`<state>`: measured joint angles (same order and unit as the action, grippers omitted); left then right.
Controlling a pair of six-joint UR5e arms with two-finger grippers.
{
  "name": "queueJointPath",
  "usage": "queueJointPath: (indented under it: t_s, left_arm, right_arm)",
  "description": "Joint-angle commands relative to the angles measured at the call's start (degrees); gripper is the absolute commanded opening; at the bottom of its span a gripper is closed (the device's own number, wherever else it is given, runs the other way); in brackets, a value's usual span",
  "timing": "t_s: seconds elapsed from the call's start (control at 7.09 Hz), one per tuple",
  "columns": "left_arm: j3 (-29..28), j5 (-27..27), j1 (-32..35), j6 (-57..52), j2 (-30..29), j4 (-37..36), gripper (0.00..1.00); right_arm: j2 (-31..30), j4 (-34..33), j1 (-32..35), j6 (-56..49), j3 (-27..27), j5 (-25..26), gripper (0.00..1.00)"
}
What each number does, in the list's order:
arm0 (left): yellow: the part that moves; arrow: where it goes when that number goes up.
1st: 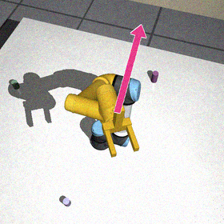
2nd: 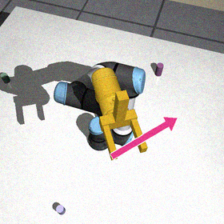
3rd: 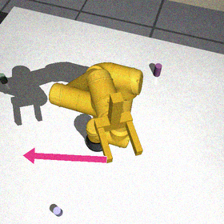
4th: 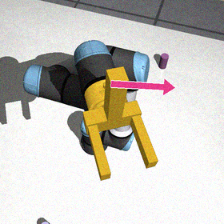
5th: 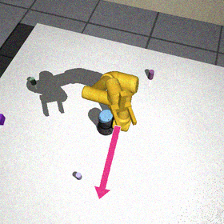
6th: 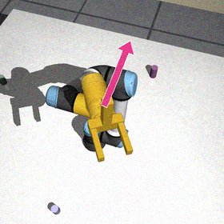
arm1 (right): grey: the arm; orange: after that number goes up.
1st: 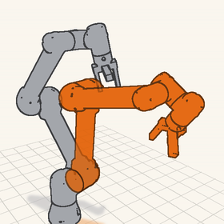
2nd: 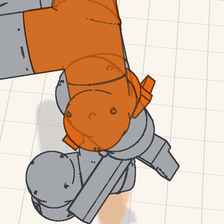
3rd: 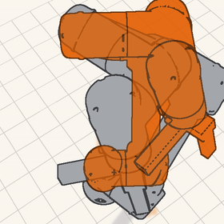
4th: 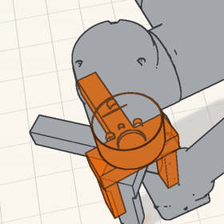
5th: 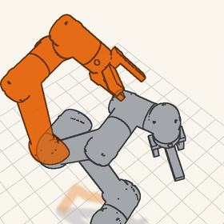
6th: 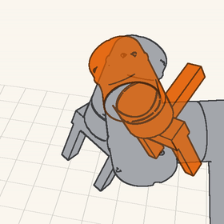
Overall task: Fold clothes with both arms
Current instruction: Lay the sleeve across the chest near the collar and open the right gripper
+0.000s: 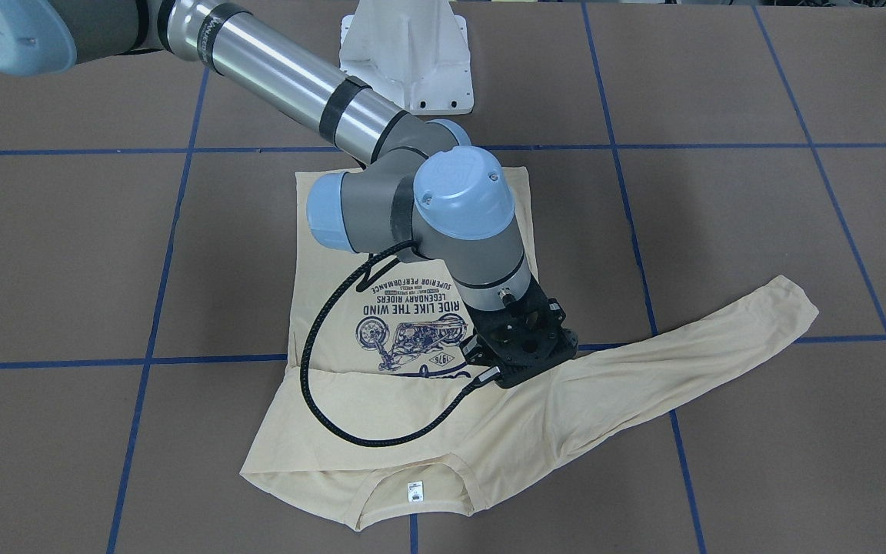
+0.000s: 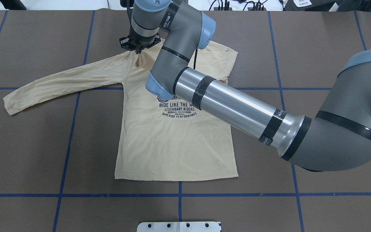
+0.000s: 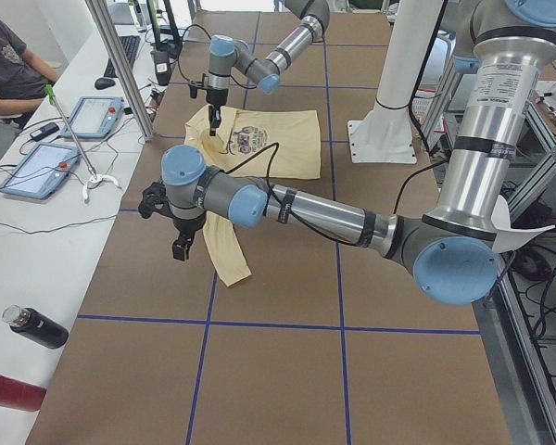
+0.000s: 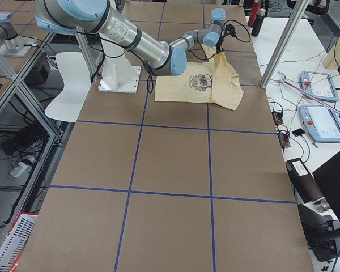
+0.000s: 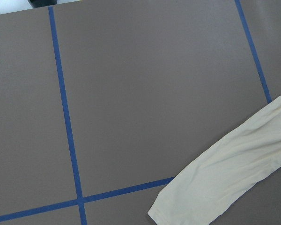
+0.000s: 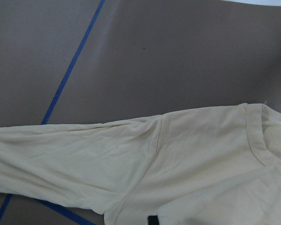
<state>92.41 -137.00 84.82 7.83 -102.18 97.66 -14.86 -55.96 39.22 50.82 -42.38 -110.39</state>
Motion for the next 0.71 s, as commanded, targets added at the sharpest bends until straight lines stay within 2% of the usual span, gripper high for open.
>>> queueJointPath:
  t_s: [0.0, 0.14, 0.28, 0.56]
  left_arm:
    - [-0.39, 0.07, 0.00, 0.61, -0.82, -0.01, 1.00]
    - [-0.39, -0.02, -0.09, 0.61, -1.00, -0.01, 1.00]
    - [-0.39, -0.02, -0.09, 0.61, -1.09, -0.01, 1.00]
    - [-0.39, -0.02, 0.00, 0.61, -1.35, -0.10, 1.00]
  right_arm:
    - [2.02, 1.38, -1.51, 0.25, 1.86, 5.59, 0.17]
    - [2.64, 1.38, -2.39, 0.51, 1.87, 8.15, 0.51]
    - [3.08, 1.38, -2.92, 1.30, 1.95, 10.44, 0.99]
    - [3.87, 1.38, -2.84, 3.75, 2.13, 10.46, 0.99]
